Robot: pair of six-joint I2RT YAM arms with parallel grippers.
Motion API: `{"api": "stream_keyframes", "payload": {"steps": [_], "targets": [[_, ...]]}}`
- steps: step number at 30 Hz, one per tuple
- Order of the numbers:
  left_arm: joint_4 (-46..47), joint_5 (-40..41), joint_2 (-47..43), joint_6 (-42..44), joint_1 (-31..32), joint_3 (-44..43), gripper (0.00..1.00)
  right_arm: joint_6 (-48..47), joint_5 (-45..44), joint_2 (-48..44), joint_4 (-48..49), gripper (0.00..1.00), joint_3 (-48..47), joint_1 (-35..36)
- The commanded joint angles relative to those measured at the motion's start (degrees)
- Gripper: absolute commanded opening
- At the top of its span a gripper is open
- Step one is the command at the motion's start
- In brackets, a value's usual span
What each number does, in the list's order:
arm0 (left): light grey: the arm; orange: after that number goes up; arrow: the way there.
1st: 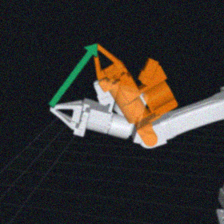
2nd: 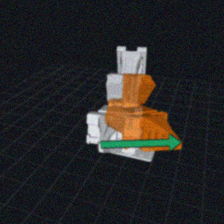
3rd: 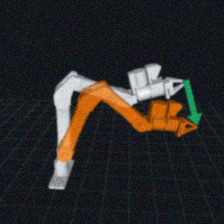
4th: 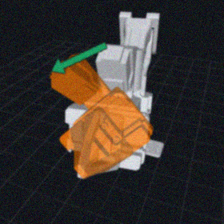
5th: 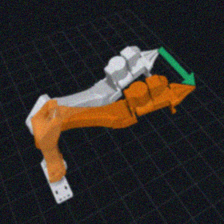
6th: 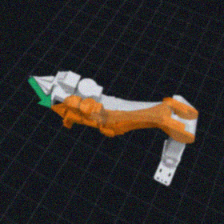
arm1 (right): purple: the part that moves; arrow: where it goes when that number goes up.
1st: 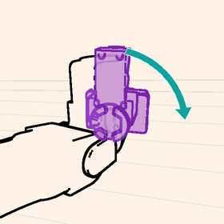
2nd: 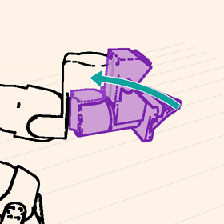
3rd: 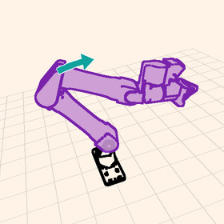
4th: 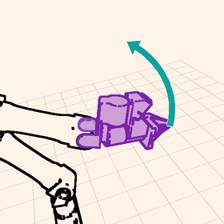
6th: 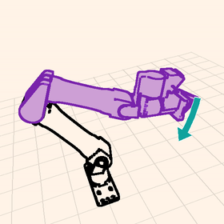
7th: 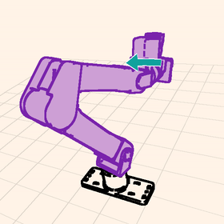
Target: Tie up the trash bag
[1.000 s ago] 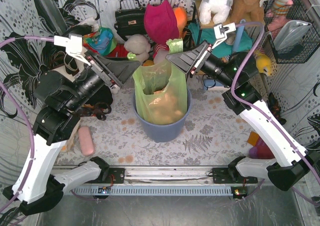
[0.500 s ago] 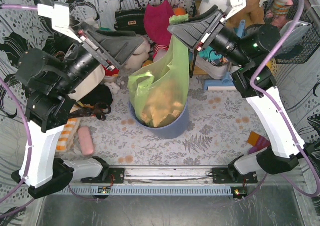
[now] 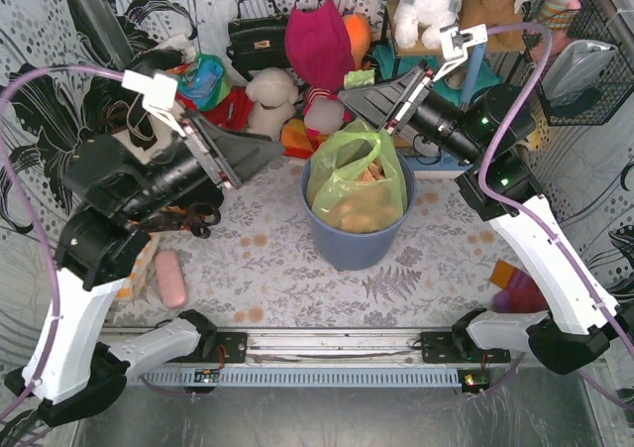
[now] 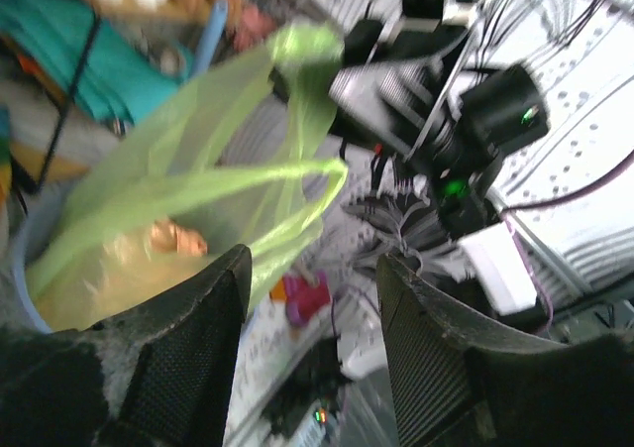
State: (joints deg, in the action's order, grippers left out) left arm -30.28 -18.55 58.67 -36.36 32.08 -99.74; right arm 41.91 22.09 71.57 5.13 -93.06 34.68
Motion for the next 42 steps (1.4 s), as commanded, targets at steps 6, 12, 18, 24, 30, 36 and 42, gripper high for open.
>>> {"api": "stream_keyframes", "payload": {"steps": [6, 12, 18, 24, 30, 36, 42], "targets": [[11.94, -9.54, -2.03, -0.6, 2.62, 14.99, 0.62, -3.37, -8.02, -5.41, -1.35, 0.48, 3.09, -0.29], [14.22, -11.58, 4.37, 9.16, 10.55, 13.11, 0.62, -4.78, -10.13, -7.39, -3.43, 0.48, 2.91, -0.3], [13.46, -11.33, 10.82, 15.66, 12.84, 8.06, 0.63, -5.35, -11.09, -9.01, -4.47, 0.48, 2.69, -0.3], [13.98, -9.72, 15.2, 16.75, 12.84, 3.86, 0.61, -5.39, -11.41, -10.12, -4.95, 0.48, 3.06, -0.31], [17.98, -10.6, 18.52, 14.23, 12.92, 0.79, 0.56, -5.57, -11.91, -10.95, -5.08, 0.48, 3.56, -0.27], [17.66, -10.91, 21.11, 13.42, 13.01, -1.91, 0.45, -6.06, -12.84, -12.27, -5.4, 0.48, 4.43, -0.31], [16.26, -8.85, 21.16, 13.37, 13.05, -1.68, 0.35, -7.05, -14.81, -13.49, -8.83, 0.46, 4.96, -0.31]]}}
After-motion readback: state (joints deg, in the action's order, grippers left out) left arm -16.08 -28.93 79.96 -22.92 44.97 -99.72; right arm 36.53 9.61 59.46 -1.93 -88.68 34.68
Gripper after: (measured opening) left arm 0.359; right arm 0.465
